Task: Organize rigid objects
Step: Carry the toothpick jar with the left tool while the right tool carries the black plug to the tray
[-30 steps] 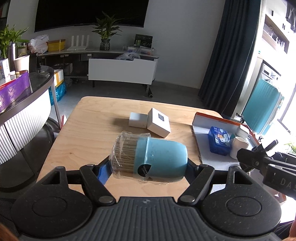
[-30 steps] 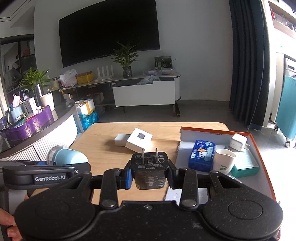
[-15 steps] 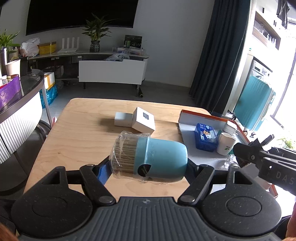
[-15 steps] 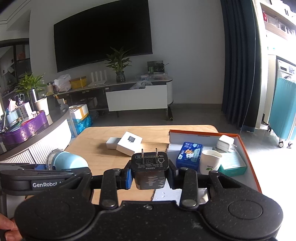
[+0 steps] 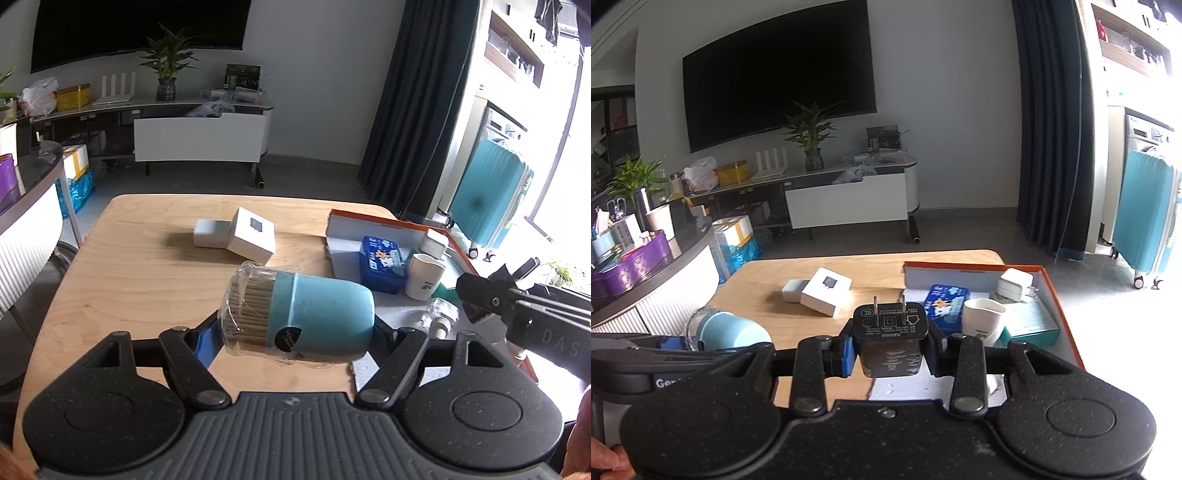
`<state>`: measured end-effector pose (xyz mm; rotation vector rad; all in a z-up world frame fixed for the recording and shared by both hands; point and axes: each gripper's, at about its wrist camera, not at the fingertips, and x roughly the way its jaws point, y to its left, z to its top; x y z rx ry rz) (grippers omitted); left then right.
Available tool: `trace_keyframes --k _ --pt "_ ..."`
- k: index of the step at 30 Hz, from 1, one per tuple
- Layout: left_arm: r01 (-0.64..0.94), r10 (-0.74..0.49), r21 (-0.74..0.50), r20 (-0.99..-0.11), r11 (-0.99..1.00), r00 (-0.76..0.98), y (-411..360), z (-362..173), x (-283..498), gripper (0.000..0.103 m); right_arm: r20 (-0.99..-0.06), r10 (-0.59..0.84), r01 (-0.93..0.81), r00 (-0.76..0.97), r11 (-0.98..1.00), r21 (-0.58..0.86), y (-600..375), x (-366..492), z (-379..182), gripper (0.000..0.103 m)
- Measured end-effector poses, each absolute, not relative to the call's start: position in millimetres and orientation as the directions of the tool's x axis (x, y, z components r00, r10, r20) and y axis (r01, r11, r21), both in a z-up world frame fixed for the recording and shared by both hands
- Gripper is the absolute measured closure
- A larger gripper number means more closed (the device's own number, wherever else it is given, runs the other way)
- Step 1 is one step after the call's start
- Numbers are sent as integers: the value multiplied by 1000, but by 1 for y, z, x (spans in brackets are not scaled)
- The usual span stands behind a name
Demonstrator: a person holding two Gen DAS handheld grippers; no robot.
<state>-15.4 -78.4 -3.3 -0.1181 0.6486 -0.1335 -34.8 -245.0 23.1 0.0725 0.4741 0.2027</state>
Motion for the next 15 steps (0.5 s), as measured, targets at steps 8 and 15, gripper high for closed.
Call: trace_keyframes --k 8,15 --pt "134 -196 -147 -598 980 777 -93 -4 -13 26 -447 166 -127 879 985 117 -266 -35 20 59" --pt "181 -235 -150 -604 972 761 -112 -6 -8 26 -446 121 -75 887 990 120 -284 -35 19 59"
